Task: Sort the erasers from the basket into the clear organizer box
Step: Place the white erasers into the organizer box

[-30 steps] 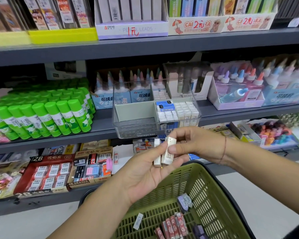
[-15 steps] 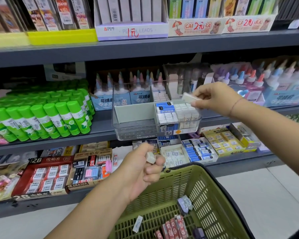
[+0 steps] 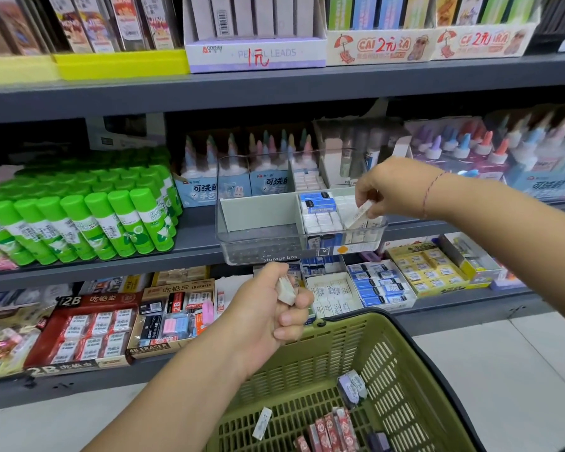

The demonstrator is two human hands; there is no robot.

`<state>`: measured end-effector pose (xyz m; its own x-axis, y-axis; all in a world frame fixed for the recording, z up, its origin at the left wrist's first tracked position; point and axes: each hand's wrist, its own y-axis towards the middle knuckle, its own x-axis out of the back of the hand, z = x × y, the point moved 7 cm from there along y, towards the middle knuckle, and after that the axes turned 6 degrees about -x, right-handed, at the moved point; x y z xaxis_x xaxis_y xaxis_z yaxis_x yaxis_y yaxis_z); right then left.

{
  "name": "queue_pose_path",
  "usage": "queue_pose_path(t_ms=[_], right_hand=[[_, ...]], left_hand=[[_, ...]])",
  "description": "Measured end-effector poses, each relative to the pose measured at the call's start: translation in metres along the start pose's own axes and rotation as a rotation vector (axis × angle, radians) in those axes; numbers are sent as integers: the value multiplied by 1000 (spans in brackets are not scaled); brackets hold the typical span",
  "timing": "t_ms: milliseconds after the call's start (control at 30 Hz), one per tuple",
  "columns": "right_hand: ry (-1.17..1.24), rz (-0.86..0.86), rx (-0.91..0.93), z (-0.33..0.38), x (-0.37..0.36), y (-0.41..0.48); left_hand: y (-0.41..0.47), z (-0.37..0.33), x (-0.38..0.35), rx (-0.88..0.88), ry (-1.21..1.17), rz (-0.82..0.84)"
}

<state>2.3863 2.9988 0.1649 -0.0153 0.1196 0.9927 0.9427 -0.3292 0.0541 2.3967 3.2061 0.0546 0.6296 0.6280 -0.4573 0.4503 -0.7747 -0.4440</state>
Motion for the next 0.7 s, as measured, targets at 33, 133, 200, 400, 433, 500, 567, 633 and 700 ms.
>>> queue_pose_path(t_ms=[33, 133, 200, 400, 433, 500, 567, 633, 700], right_hand=[[-10, -3, 18, 3, -2, 1], [24, -25, 34, 8, -11, 6], [58, -49, 32, 10, -17, 7], [162, -91, -3, 6, -31, 5], [191, -95, -8, 4, -32, 4], [246, -113, -14, 2, -33, 1], [282, -137, -19, 1, -33, -2], [300, -145, -28, 0, -31, -5], [294, -137, -45, 1, -30, -10]], left_hand=[[0, 0, 0, 4, 2, 2], [0, 1, 0, 7, -20, 3], [1, 1, -1, -4, -44, 2], [0, 0, 0, -17, -39, 17], [0, 0, 0, -16, -31, 18], [0, 1, 0, -11, -24, 21], [0, 1, -1, -13, -15, 25], [0, 1, -1, -34, 10, 22], [0, 0, -1, -73, 55, 22]])
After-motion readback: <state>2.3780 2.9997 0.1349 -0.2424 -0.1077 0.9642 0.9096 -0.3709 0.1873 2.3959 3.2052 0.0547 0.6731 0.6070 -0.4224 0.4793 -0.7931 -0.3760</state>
